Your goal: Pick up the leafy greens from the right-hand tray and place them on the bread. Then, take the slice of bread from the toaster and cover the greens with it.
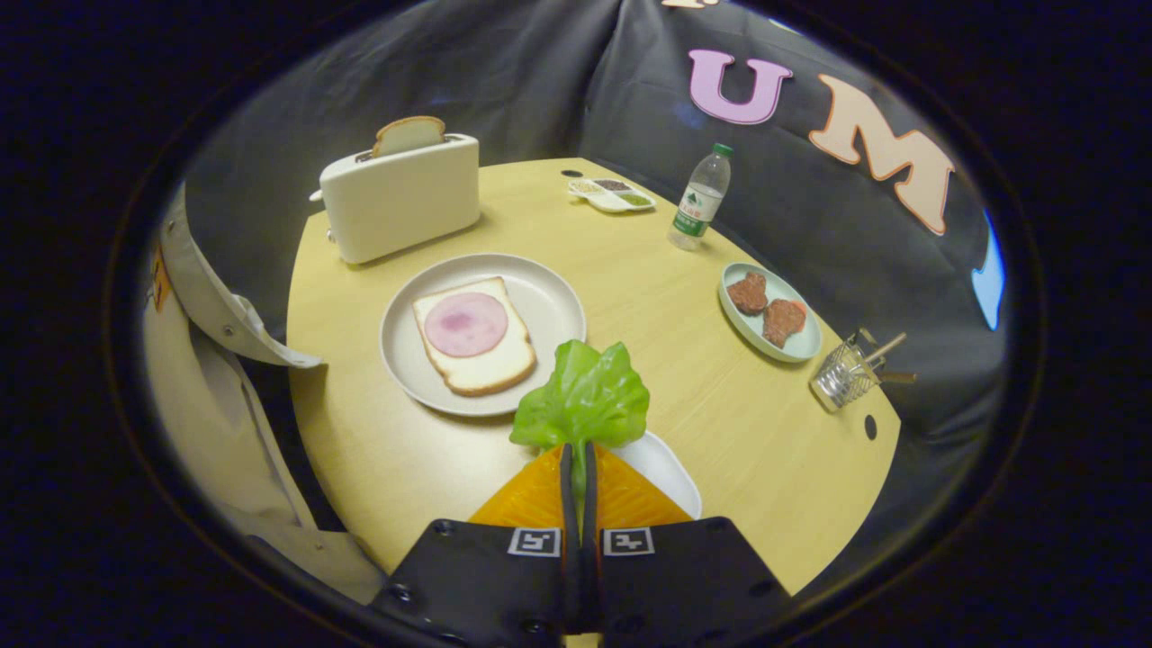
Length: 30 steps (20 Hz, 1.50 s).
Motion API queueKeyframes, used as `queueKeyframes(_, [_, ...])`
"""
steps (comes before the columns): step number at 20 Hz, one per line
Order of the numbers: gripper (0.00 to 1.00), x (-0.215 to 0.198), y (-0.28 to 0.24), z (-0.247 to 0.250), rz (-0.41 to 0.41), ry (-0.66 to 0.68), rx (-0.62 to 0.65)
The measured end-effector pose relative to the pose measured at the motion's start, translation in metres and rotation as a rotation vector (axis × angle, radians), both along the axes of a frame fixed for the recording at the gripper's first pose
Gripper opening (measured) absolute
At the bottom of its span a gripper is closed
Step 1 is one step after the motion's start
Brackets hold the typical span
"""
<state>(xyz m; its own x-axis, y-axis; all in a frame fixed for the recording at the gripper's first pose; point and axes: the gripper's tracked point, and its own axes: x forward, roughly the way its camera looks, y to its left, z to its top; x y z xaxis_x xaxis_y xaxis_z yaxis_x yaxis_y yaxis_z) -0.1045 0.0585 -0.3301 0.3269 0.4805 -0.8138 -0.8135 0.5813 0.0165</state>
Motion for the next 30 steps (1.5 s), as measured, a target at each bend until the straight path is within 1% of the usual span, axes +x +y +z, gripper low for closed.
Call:
queueKeyframes(5, [0.03,-0.004,0.029,0.014,0.019,-0.016,0.019])
queueKeyframes(12, [0.04,-0.004,0.073,0.020,0.063,-0.016,0.056])
queueKeyframes(24, [0.03,-0.016,0.140,0.012,0.169,0.040,0.106])
queueKeyframes(30, [0.04,-0.022,0.157,-0.003,0.204,0.081,0.094])
